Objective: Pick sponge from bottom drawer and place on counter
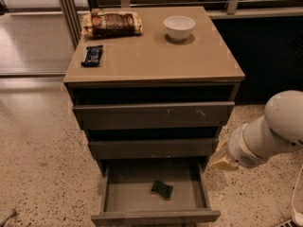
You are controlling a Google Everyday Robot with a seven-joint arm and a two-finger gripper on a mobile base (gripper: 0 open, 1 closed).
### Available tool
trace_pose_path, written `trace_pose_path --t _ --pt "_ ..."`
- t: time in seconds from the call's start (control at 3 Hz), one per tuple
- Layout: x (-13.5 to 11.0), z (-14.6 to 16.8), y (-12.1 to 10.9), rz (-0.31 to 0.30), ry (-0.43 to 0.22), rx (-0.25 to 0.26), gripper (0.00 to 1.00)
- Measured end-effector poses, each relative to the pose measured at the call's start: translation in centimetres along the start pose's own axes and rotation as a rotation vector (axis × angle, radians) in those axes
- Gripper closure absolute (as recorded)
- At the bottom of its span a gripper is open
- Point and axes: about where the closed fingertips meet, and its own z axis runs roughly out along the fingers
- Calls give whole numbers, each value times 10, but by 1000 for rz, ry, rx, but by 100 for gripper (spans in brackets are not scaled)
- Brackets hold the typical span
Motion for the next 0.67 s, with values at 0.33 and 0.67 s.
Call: trace_pose_path --t 0.33,0.67 --pt "9 95 -5 59 -91 -60 100" --pt "15 133 -12 101 -130 -64 100"
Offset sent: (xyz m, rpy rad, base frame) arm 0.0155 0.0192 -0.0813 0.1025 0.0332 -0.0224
